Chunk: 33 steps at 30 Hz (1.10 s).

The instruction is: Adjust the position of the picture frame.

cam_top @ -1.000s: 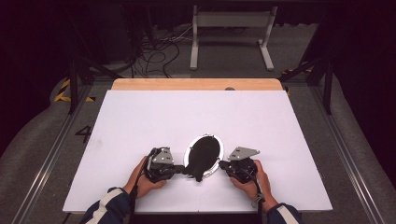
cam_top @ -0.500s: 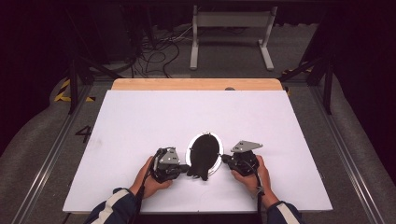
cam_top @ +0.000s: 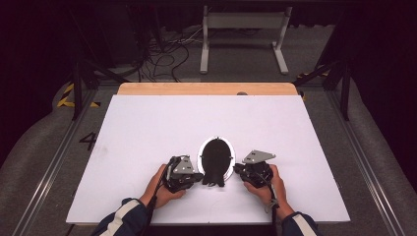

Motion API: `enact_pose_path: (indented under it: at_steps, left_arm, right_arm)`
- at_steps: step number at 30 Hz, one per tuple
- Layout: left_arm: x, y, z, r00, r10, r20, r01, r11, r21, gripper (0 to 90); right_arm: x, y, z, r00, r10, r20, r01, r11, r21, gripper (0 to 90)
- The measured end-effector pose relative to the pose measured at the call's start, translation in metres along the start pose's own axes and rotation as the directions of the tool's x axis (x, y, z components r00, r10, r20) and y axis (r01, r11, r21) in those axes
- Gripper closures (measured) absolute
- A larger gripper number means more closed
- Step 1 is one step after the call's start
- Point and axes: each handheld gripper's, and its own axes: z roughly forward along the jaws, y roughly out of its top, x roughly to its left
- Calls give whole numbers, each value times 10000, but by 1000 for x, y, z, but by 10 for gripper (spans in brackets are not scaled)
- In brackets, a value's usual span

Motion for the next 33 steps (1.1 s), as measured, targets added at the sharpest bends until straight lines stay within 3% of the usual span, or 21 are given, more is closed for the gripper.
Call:
enact_pose_path:
  at_steps: [5,9,13,16,23,26,31,33]
  left_arm:
    - [-2,0,-2,9993,367,-25,-367,9991,234,853]
    - [-1,1,0,9999,116,113,-117,9999,103,880]
    - [-3,5,4,9994,246,-258,-243,9996,123,899]
    - [-2,6,6,9998,30,-201,-29,10000,47,899]
    - [-3,12,12,9993,48,-360,-48,10000,6,900]
    - [-2,12,12,9995,75,-309,-76,10000,-33,899]
    - [-2,11,12,9995,19,-314,-21,10000,-66,894]
    - [-3,8,10,9990,68,-440,-82,9995,-305,855]
  right_arm:
    - [7,-3,-6,9986,-373,-377,380,9991,174,823]
    - [6,-3,-4,9986,-231,-482,237,9996,126,837]
    - [6,0,-2,9990,-286,-344,290,9995,119,859]
    - [3,0,-1,9994,-139,-327,142,9999,76,856]
    - [-3,1,-1,10000,-56,-56,56,10000,82,869]
    - [-6,-1,-1,9997,123,-194,-122,9999,14,869]
    - [-3,-1,-2,9999,-20,-168,21,10000,39,859]
    - [-1,-1,-3,9997,-93,-223,95,9999,71,852]
